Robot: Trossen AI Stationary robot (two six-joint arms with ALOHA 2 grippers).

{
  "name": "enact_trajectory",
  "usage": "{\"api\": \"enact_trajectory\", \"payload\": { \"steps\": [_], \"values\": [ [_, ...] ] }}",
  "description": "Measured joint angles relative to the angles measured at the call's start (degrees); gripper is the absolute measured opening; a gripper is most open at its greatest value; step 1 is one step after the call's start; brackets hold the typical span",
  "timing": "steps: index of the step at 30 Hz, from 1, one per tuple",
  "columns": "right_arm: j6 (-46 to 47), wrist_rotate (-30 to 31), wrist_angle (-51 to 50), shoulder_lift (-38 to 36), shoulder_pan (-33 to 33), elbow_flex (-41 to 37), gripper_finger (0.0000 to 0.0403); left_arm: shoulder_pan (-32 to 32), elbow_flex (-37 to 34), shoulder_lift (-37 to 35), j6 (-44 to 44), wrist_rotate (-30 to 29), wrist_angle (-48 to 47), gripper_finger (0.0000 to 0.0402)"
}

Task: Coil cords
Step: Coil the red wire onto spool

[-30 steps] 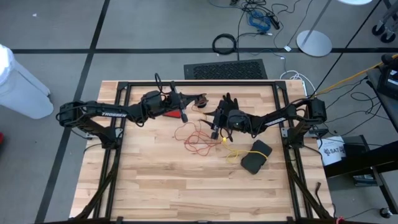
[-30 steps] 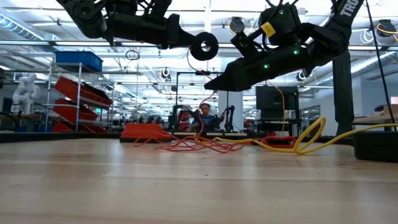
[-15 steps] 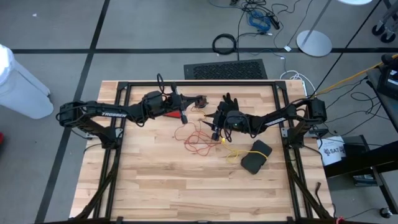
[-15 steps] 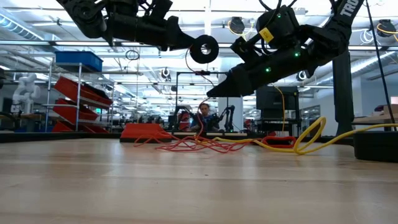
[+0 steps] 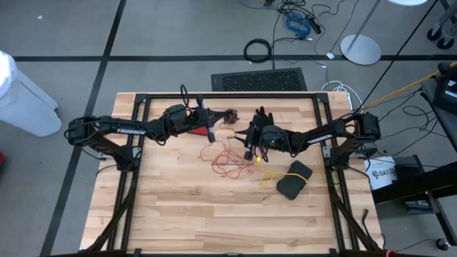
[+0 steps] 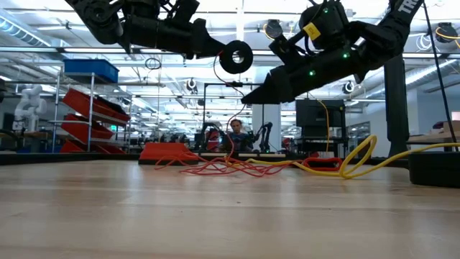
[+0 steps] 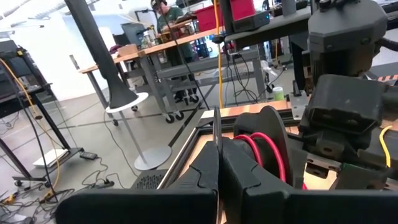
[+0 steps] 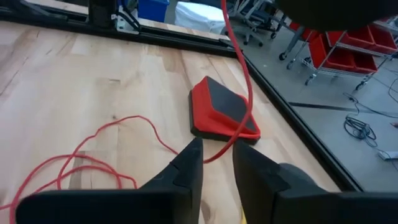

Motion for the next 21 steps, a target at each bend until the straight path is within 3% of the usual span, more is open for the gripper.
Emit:
{"api": "enact_trajectory", "payload": {
  "steps": [12,21],
  "values": [
    [0.13,-1.66,-0.87,0.00,-0.02,0.00,0.0006,-0.04,0.00,0.00,-0.25,0.04,0.15,0.0000],
    [2.35,-0.98,-1.32,0.00,-2.09,0.00,0.0001,-0.19,0.00,0.00,-0.43,1.38,0.15,0.0000]
  ]
}}
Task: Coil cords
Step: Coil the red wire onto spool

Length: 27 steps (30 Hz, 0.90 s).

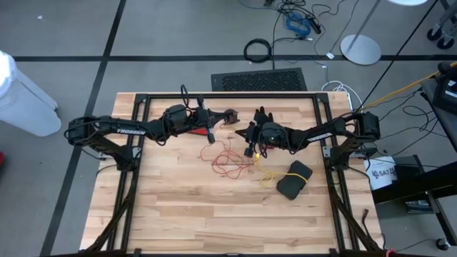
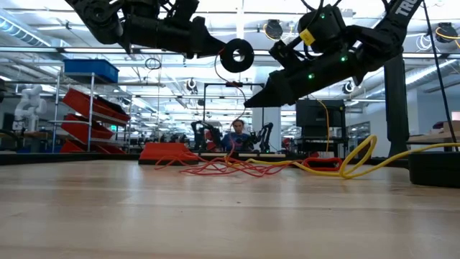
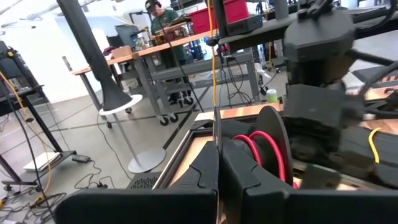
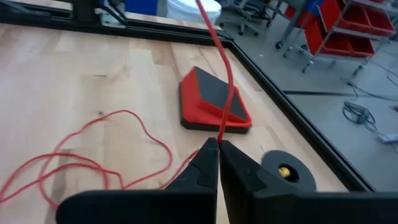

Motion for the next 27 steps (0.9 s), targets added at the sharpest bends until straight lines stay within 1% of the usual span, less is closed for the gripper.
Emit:
{"api": "enact_trajectory", "payload": {
  "steps": [5,11,14,18,22,24,27],
  "values": [
    [0.95,0.19,-1.19,0.00,-1.07,0.00,0.0000,-0.01,0.00,0.00,-0.44,0.09,0.00,0.0000],
    [1.04,4.06,-2.77,0.00,-1.21,0.00,0.0000,-0.01,0.00,0.00,-0.56,1.65,-0.75,0.0000],
    [1.09,5.28,-2.76,0.00,-1.20,0.00,0.0000,0.02,0.00,0.02,-0.48,1.66,-2.63,0.0000],
    [1.16,8.81,-2.88,-0.28,-1.18,0.00,0.0000,0.02,0.00,0.00,0.09,2.60,-6.46,0.0000],
    [1.14,9.02,-3.22,-1.61,-0.97,0.00,0.0000,0.04,0.00,0.00,1.64,2.84,-10.49,0.0000],
    [1.16,9.00,-4.05,-2.67,-0.91,0.00,0.0000,0.04,0.00,0.01,2.73,2.34,-12.39,0.0000],
    [1.30,9.01,-5.08,-4.02,-0.93,0.00,0.0000,0.05,0.00,0.00,4.28,-0.69,-14.80,0.0000]
  ]
}}
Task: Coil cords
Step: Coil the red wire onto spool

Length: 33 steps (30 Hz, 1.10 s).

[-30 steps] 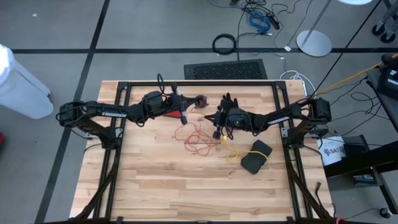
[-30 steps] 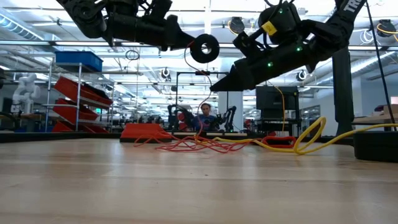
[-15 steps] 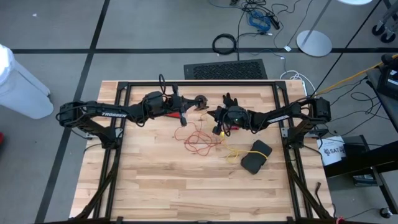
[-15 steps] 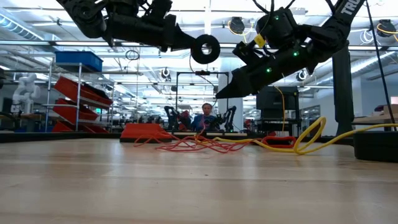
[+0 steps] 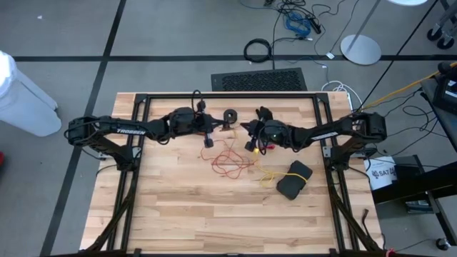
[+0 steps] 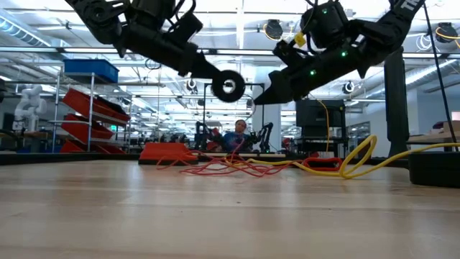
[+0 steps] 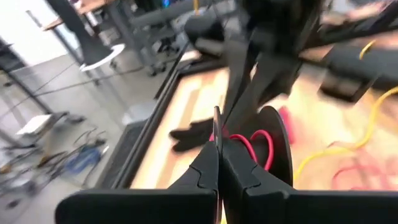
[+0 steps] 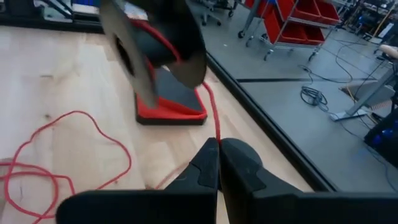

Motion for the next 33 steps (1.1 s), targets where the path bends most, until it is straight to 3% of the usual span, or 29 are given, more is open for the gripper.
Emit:
{"api": "enact_trajectory", "payload": {
  "steps": [7,13,18,22,28,33],
  "values": [
    [-0.64,-0.51,0.58,-1.02,2.07,0.00,0.0000,-0.02,0.00,0.00,5.09,-9.36,-1.26,0.0000],
    [-1.24,-0.74,2.20,-1.13,2.63,0.00,0.0000,-0.03,0.00,0.00,5.38,-9.51,-1.33,0.0000],
    [2.46,-8.96,-0.46,-0.97,0.58,0.00,0.0003,-0.03,0.00,0.00,5.25,-8.70,-1.20,0.0000],
    [4.08,-11.80,0.37,1.87,-0.94,0.00,0.0034,-0.04,0.00,0.01,5.22,-8.60,-1.06,0.0000],
    [5.59,-15.54,12.86,10.41,-3.07,0.00,0.0092,-0.20,0.00,0.00,4.61,-5.98,-0.96,0.0000],
    [7.00,-17.74,24.80,17.08,-5.43,0.00,0.0115,-0.91,0.00,0.00,4.31,-5.48,-0.13,0.0000]
  ]
}}
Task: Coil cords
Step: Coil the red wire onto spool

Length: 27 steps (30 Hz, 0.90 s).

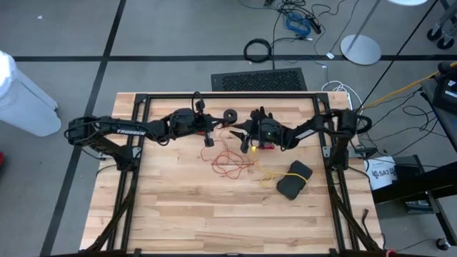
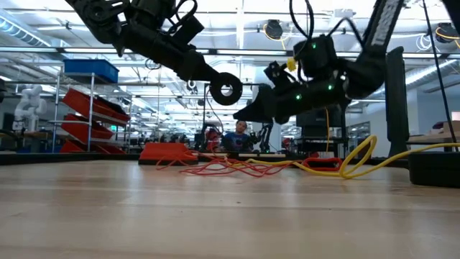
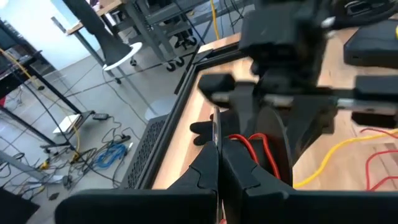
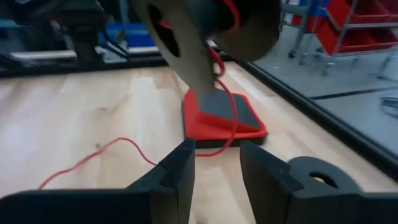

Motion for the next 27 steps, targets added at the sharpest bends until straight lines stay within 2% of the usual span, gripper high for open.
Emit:
{"api": "enact_trajectory", "payload": {
  "steps": [3,7,13,23,27],
  "values": [
    [2.53,-4.00,4.29,3.04,-1.82,0.02,0.0116,-0.44,0.00,0.00,0.00,0.05,0.42,0.0000],
    [4.67,-6.53,5.12,6.17,-3.23,1.41,0.0115,-0.85,0.00,0.00,-0.01,0.07,0.53,0.0000],
    [4.52,-6.82,5.13,9.32,-3.30,4.96,0.0114,-1.14,0.00,0.01,-0.06,0.07,0.52,0.0000],
    [2.51,-6.55,0.10,9.54,-3.51,8.58,0.0114,-1.28,0.00,0.00,-0.38,0.56,0.51,0.0000],
    [2.91,-6.48,-1.43,9.54,-4.17,8.61,0.0097,-1.28,0.00,0.00,-0.63,1.17,0.62,0.0000]
  ]
}}
